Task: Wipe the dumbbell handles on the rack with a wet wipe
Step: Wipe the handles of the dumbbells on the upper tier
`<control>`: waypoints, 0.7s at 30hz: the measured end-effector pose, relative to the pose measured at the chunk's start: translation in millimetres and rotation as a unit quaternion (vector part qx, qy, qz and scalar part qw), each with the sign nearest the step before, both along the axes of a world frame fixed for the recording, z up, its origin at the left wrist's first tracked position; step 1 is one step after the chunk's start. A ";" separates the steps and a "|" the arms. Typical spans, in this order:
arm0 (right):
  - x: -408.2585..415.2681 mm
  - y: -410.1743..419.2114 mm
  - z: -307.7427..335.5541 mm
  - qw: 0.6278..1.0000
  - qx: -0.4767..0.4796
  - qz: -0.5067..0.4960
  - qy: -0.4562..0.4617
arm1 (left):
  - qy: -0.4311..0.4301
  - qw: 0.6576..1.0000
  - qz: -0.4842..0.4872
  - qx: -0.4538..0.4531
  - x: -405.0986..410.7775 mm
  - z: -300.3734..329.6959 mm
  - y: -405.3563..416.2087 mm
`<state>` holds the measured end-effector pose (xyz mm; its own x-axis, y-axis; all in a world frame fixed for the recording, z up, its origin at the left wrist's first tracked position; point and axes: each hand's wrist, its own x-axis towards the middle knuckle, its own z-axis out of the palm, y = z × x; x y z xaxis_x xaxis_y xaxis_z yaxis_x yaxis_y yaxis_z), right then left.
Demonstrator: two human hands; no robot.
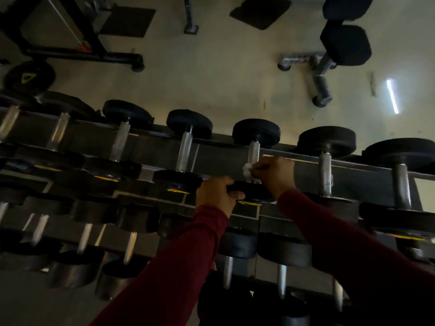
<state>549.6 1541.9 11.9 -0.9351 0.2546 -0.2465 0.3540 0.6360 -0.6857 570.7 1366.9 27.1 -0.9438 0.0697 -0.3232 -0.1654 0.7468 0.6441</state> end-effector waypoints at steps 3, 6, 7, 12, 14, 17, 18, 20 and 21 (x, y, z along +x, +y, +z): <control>-15.8 -9.7 -3.2 0.995 0.029 -0.081 0.051 | -0.009 1.000 -0.002 0.008 -3.4 -1.1 -2.7; -39.0 -9.3 1.3 0.974 0.026 -0.209 0.083 | -0.004 1.000 -0.012 0.005 -6.5 -2.0 -4.4; -44.4 -9.3 1.1 0.965 -0.009 -0.247 0.093 | -0.003 1.000 -0.012 0.006 -7.1 -2.8 -5.2; -55.0 -8.0 -8.3 0.877 -0.234 -0.419 0.030 | -0.006 1.000 -0.017 0.016 -8.8 -6.1 -7.8; -59.3 1.5 -20.0 0.864 -0.316 -0.391 -0.031 | -0.007 1.000 -0.017 0.022 -9.3 -5.4 -8.2; -64.2 7.0 -28.4 0.863 -0.342 -0.369 -0.053 | -0.011 0.999 -0.020 0.029 -10.1 -4.3 -9.1; -63.3 4.6 -25.1 0.865 -0.322 -0.383 -0.038 | -0.011 0.999 -0.022 0.029 -10.1 -4.0 -9.2; -59.8 -4.0 -17.0 0.875 -0.252 -0.413 0.020 | -0.006 0.999 -0.024 0.028 -10.3 -4.5 -9.6; -57.6 -7.7 -16.9 0.880 -0.224 -0.416 0.049 | -0.002 0.999 -0.026 0.025 -10.3 -4.5 -9.7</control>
<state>492.0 1534.2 -5.0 -0.4939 0.7586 -0.4250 0.4937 -0.1577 -0.8552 560.4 1357.1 22.6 -0.9368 0.1355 -0.3226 -0.1298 0.7216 0.6800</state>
